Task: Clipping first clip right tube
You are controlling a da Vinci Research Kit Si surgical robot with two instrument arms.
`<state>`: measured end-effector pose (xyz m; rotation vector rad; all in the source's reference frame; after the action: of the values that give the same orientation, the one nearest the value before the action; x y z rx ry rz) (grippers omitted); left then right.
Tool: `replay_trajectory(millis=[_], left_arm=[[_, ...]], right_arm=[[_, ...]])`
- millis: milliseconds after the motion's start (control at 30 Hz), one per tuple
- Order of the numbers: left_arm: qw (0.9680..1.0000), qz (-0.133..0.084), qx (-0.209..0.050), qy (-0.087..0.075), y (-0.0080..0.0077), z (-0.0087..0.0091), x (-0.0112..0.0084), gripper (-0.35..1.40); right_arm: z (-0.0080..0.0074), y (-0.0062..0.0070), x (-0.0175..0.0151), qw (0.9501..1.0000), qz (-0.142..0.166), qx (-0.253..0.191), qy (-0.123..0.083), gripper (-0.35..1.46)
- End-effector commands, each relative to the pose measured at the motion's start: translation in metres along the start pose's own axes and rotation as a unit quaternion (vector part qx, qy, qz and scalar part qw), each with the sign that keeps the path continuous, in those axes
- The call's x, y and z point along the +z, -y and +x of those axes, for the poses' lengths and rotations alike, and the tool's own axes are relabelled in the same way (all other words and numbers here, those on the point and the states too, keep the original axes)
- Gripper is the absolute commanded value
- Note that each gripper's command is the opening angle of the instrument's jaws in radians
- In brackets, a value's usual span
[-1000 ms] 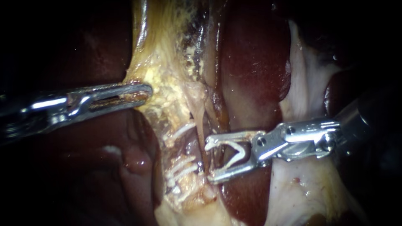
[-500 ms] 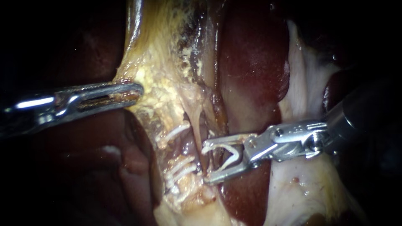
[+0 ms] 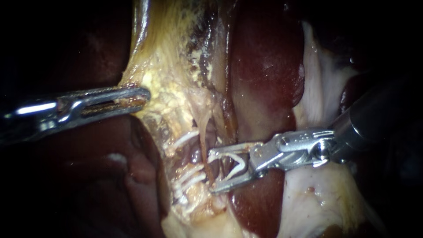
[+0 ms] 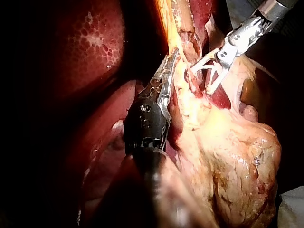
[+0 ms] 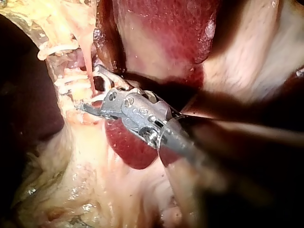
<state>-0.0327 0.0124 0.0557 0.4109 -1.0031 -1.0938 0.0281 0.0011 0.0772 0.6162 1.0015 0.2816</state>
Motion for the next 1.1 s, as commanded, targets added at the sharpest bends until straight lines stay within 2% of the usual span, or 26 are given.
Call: replay_trajectory(millis=[33,167,233,333,400,600,833,1100], left_arm=[[1.0000,0.000,0.000,0.000,0.0000,0.0000,0.0000,-0.35],[1.0000,0.000,0.000,0.000,0.0001,0.0000,-0.0001,-0.35],[1.0000,0.000,0.000,0.000,0.0001,0.0000,0.0000,-0.35],[1.0000,0.000,0.000,0.000,0.0001,0.0000,0.0000,-0.35],[1.0000,0.000,0.000,0.000,0.0000,0.0000,0.0000,-0.35],[1.0000,0.000,0.000,0.000,0.0000,0.0000,0.0000,-0.35],[1.0000,0.000,0.000,0.000,0.0000,0.0000,0.0000,-0.35],[1.0000,0.000,0.000,0.000,0.0000,0.0000,0.0001,-0.35]], right_arm=[[-0.0001,-0.0001,0.0001,1.0000,0.000,0.000,0.001,0.56],[-0.0004,-0.0001,0.0006,1.0000,-0.001,-0.002,0.001,0.56],[-0.0005,0.0000,0.0008,0.9999,0.002,0.000,-0.013,0.56],[-0.0005,0.0005,0.0010,0.9990,0.033,0.012,-0.027,0.56],[-0.0006,0.0009,0.0011,0.9971,0.069,0.014,-0.030,0.54],[-0.0004,0.0021,0.0023,0.9919,0.116,0.020,-0.047,0.50],[0.0002,0.0026,0.0040,0.9893,0.133,0.024,-0.056,0.49],[0.0003,0.0026,0.0056,0.9892,0.132,0.026,-0.059,0.48]])
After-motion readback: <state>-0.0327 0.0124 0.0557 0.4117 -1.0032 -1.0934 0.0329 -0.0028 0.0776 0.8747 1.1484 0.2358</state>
